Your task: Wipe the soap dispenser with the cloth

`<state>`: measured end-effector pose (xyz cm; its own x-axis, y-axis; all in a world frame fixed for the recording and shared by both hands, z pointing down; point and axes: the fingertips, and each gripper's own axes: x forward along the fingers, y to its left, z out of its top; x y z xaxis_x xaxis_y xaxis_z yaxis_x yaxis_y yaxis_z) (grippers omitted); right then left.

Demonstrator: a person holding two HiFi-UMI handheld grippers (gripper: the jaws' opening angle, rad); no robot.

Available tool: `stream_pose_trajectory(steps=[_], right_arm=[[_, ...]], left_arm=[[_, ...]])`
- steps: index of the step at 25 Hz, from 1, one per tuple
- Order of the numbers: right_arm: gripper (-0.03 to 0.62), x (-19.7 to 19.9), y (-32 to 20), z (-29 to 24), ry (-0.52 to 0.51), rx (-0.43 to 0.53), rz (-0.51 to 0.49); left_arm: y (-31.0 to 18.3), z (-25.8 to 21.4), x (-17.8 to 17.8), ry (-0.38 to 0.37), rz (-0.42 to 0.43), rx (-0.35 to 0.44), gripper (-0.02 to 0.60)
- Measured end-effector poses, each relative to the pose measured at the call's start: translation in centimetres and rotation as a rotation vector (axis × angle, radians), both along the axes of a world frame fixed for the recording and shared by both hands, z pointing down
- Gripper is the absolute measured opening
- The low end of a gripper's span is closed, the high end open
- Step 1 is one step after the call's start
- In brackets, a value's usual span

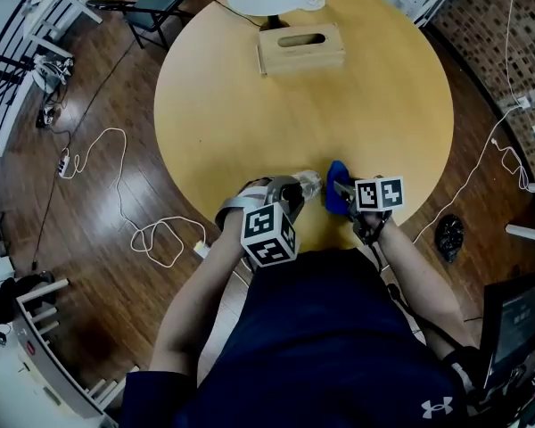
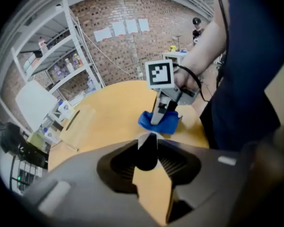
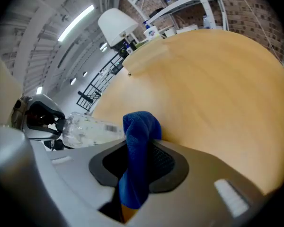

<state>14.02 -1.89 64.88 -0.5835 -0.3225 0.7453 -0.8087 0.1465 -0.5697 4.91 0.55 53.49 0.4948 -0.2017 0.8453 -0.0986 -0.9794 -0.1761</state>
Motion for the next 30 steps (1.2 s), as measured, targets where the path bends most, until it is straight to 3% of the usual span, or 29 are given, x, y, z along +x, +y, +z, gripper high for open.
stream_pose_trajectory(steps=[4, 6, 9, 11, 14, 16, 19, 21, 23, 26, 27, 30], right_arm=[[0.095, 0.7, -0.7, -1.6, -0.056, 0.049, 0.052], [0.095, 0.7, -0.8, -2.2, -0.073, 0.063, 0.047], [0.095, 0.5, -0.5, -2.6, -0.087, 0.073, 0.024], [0.095, 0.5, -0.1, -2.7, -0.098, 0.07, 0.014], [0.095, 0.5, 0.4, -2.6, -0.111, 0.065, 0.01], [0.095, 0.4, 0.6, -2.5, -0.113, 0.067, 0.004], [0.095, 0.5, 0.7, -2.4, -0.106, 0.069, -0.003], [0.095, 0.2, 0.6, -2.6, -0.105, 0.077, -0.005], [0.095, -0.4, 0.6, -3.1, -0.109, 0.085, -0.009], [0.095, -1.2, 0.7, -3.8, -0.114, 0.097, -0.016], [0.095, -1.3, 0.8, -4.0, -0.115, 0.1, -0.016], [0.095, -1.3, 1.4, -4.0, -0.11, 0.1, -0.012]], left_arm=[[-1.0, -0.5, 4.6, -0.016, 0.055, 0.003, 0.123], [-1.6, -0.4, 5.6, -0.019, 0.034, -0.009, 0.123], [-2.7, -0.3, 5.4, -0.003, -0.049, 0.015, 0.138], [-2.8, -0.4, 4.6, 0.026, -0.101, 0.012, 0.197], [-2.5, -0.9, 2.9, 0.043, -0.13, 0.01, 0.23], [-2.6, -1.3, 1.3, -0.022, -0.058, 0.071, 0.235], [-2.3, -0.3, 0.3, -0.19, 0.178, 0.143, 0.235], [-1.8, 0.8, 0.9, -0.239, 0.292, 0.109, 0.236], [-1.7, 1.7, 1.9, -0.236, 0.321, 0.035, 0.235], [-1.7, 2.0, 2.7, -0.176, 0.254, -0.1, 0.184], [-1.9, 1.9, 2.9, -0.133, 0.203, -0.133, 0.138], [-3.0, 1.4, 2.4, 0.02, -0.01, -0.199, 0.137]])
